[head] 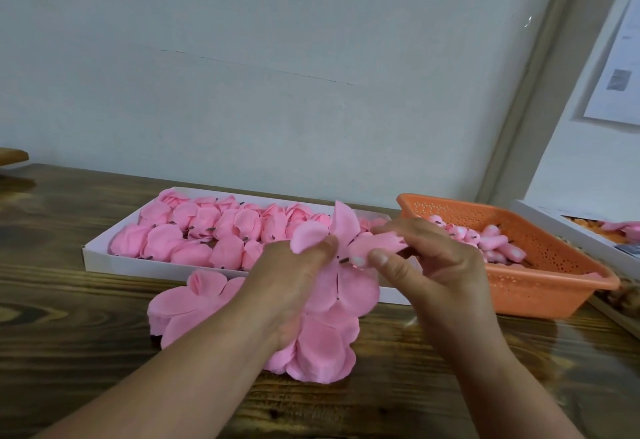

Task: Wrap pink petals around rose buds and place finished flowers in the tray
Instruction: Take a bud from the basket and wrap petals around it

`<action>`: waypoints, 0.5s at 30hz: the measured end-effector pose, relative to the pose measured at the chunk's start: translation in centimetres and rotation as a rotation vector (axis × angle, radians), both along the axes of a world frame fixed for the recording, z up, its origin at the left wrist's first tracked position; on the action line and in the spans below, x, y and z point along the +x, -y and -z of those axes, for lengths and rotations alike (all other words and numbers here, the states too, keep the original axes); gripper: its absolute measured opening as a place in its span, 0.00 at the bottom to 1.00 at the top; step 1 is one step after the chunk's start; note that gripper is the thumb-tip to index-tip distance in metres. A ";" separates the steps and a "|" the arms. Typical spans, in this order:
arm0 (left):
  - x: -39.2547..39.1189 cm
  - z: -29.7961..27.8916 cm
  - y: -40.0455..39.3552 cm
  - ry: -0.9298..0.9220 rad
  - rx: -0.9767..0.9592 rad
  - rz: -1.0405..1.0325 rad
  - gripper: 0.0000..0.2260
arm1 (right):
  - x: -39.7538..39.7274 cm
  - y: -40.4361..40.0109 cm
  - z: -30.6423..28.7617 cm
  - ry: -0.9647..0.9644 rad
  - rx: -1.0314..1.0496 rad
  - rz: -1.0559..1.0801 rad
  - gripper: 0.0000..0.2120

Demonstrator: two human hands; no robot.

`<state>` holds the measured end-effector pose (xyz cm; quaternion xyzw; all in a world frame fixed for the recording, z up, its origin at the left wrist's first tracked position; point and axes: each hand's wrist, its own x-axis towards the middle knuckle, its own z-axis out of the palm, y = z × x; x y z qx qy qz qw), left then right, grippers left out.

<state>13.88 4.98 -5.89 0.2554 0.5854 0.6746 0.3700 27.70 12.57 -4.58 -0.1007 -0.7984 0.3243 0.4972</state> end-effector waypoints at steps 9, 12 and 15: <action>0.7 0.1 0.3 -0.016 -0.005 0.015 0.11 | 0.0 0.1 0.3 0.069 0.139 0.126 0.13; 0.9 0.1 0.4 -0.017 -0.016 0.030 0.13 | -0.1 0.1 0.4 0.065 0.176 0.159 0.09; 0.9 0.0 0.4 -0.003 -0.023 0.034 0.16 | -0.2 0.1 0.7 0.063 0.250 0.204 0.10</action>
